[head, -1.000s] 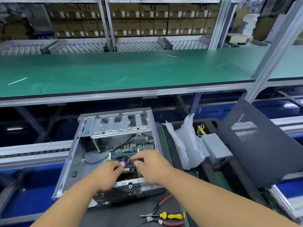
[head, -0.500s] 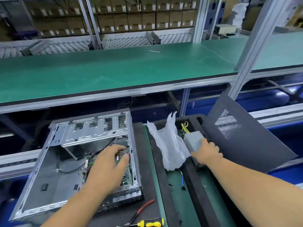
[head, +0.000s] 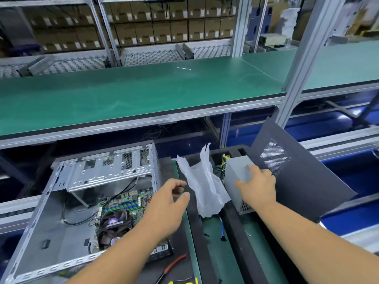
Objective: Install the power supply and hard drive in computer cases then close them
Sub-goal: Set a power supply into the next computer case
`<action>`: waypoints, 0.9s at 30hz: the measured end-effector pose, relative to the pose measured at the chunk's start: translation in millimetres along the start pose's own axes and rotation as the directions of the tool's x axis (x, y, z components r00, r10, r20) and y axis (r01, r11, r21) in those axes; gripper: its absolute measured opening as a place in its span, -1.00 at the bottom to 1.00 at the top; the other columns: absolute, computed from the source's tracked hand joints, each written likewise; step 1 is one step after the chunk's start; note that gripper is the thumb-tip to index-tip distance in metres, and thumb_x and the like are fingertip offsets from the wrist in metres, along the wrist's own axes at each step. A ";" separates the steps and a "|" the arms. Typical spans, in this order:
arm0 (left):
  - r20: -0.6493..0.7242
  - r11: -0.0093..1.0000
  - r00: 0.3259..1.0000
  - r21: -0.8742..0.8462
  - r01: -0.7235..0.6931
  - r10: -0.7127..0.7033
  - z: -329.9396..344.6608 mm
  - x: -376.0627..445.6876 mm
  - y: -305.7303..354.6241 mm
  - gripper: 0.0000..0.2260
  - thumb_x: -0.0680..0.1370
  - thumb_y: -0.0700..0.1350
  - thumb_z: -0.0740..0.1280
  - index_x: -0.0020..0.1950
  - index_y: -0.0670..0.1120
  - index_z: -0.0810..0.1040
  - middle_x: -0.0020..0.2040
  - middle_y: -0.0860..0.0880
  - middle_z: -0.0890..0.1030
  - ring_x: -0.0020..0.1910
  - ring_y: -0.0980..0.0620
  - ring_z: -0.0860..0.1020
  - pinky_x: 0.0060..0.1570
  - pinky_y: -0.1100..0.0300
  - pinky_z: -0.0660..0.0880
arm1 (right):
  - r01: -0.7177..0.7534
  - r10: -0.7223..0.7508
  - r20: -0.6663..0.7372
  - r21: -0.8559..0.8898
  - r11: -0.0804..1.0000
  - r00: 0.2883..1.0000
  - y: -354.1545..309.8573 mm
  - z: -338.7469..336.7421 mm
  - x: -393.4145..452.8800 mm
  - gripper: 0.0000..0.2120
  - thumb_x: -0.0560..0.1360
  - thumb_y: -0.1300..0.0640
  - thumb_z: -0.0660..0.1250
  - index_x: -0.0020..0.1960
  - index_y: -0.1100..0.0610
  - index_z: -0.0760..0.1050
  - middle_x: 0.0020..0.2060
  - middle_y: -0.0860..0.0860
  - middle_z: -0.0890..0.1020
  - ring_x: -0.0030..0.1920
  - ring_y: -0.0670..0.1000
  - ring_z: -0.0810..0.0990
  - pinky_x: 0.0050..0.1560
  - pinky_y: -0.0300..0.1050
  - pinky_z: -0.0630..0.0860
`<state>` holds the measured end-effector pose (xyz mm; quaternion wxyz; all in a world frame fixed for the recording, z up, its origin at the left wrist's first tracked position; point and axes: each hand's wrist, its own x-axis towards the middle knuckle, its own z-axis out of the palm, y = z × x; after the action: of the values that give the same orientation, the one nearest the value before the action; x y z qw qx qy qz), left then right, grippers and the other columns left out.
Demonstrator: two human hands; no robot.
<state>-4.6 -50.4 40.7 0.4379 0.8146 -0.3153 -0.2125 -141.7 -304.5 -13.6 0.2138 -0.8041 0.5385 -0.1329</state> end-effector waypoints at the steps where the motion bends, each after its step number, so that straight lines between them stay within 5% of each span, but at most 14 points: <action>1: -0.006 0.999 1.000 -0.049 0.013 -0.014 -1.4 1.4 1.2 -0.85 0.59 0.04 0.34 0.14 0.24 0.52 0.04 0.19 0.61 -0.04 0.33 0.54 -0.08 0.32 0.45 | 0.002 -0.001 -0.031 0.054 0.999 1.000 -6.9 -15.7 -3.4 -0.30 0.41 -0.11 0.45 0.51 -0.06 0.38 0.27 0.16 0.43 0.28 0.22 0.36 0.19 0.10 0.43; 4: -0.019 0.972 0.997 -0.226 0.065 -0.071 -10.2 4.9 6.7 -0.88 0.61 0.05 0.35 0.14 0.22 0.54 0.05 0.15 0.62 -0.09 0.35 0.57 -0.20 0.43 0.44 | -0.076 0.108 -0.039 0.477 0.875 0.993 -29.0 -73.0 -18.5 -0.27 0.30 -0.19 0.48 0.45 -0.18 0.45 0.27 -0.02 0.51 0.27 0.09 0.50 0.18 0.09 0.53; 7: 0.037 0.904 0.992 -0.408 0.127 -0.123 -28.1 3.8 19.4 -0.80 0.63 0.13 0.33 0.25 0.17 0.53 0.16 0.11 0.65 0.08 0.25 0.62 0.12 0.25 0.52 | -0.176 0.090 0.154 0.920 0.350 0.984 -63.8 -114.4 -47.0 -0.62 0.39 -0.08 0.49 0.20 -0.11 0.67 0.23 -0.03 0.68 0.05 0.06 0.66 0.10 0.06 0.57; 8: 0.074 0.860 0.990 -0.490 0.143 -0.122 -37.1 2.4 26.0 -0.72 0.62 0.18 0.32 0.29 0.13 0.53 0.20 0.08 0.66 0.14 0.17 0.64 0.23 0.14 0.52 | -0.245 0.038 0.242 0.957 0.158 0.970 -75.4 -117.6 -56.5 -0.79 0.48 -0.03 0.45 0.09 -0.04 0.72 0.24 0.02 0.69 -0.03 0.11 0.68 0.15 0.15 0.58; 10: 0.161 0.726 0.984 -0.668 0.164 -0.074 -61.7 -2.5 42.3 -0.48 0.51 0.35 0.35 0.35 0.08 0.51 0.26 0.00 0.66 0.18 0.05 0.66 0.30 0.02 0.51 | -0.367 -0.105 0.355 0.921 -0.131 0.929 -102.1 -111.9 -78.4 -0.78 0.57 0.00 0.38 0.08 0.10 0.69 0.28 0.09 0.65 -0.06 0.18 0.70 0.20 0.35 0.56; 12: 0.191 0.649 0.982 -0.748 0.141 0.006 -91.8 -10.7 59.4 -0.28 0.35 0.48 0.39 0.35 0.05 0.55 0.25 -0.06 0.67 0.18 -0.03 0.67 0.27 -0.05 0.53 | -0.443 -0.211 0.399 0.862 -0.247 0.892 -135.8 -96.7 -103.7 -0.65 0.58 -0.05 0.37 0.25 0.14 0.64 0.24 0.17 0.67 0.08 0.25 0.72 0.09 0.32 0.62; 16: 0.041 0.732 0.999 -0.680 0.035 -0.009 -163.4 -30.3 70.8 -0.27 0.22 0.37 0.58 0.24 -0.02 0.57 0.05 -0.08 0.72 -0.04 -0.08 0.70 -0.23 0.07 0.64 | -0.538 -0.410 0.433 0.823 -0.184 0.803 -195.0 -49.9 -151.1 -0.42 0.49 -0.15 0.38 0.40 0.16 0.55 0.26 0.29 0.63 0.25 0.44 0.59 0.20 0.39 0.57; 19: -0.003 0.833 0.999 -0.552 0.040 -0.051 -214.5 -47.6 50.1 -0.29 0.26 0.26 0.60 0.29 -0.06 0.53 0.12 -0.11 0.72 0.06 -0.12 0.71 -0.03 -0.09 0.66 | -0.620 -0.542 0.481 0.779 -0.097 0.689 -222.5 -14.1 -179.3 -0.52 0.57 -0.15 0.27 0.35 0.11 0.60 0.28 0.30 0.62 0.26 0.43 0.59 0.31 0.43 0.49; 22: -0.116 0.922 0.991 -0.387 0.022 -0.073 -248.7 -69.8 24.8 -0.25 0.18 0.31 0.62 0.24 0.02 0.52 0.08 0.04 0.72 0.03 0.06 0.70 0.02 0.05 0.59 | -0.701 -0.574 0.569 0.713 -0.013 0.589 -241.2 20.5 -203.4 -0.57 0.64 -0.08 0.19 0.41 0.07 0.55 0.34 0.26 0.59 0.31 0.37 0.58 0.32 0.37 0.50; 27: -0.328 0.986 0.938 -0.157 0.062 -0.112 -269.4 -102.4 -17.3 -0.39 0.17 0.27 0.56 0.15 0.18 0.47 0.01 0.16 0.66 -0.06 0.12 0.67 -0.01 0.02 0.64 | -0.681 -0.515 0.663 0.707 0.192 0.543 -280.4 64.5 -223.0 -0.60 0.72 -0.02 0.08 0.47 0.04 0.49 0.32 0.12 0.63 0.30 0.17 0.62 0.15 0.16 0.60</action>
<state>95.9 184.6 175.0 0.5329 0.8184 -0.1836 -0.1120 28.0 6.4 70.4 0.9024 -0.3818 0.1980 -0.0266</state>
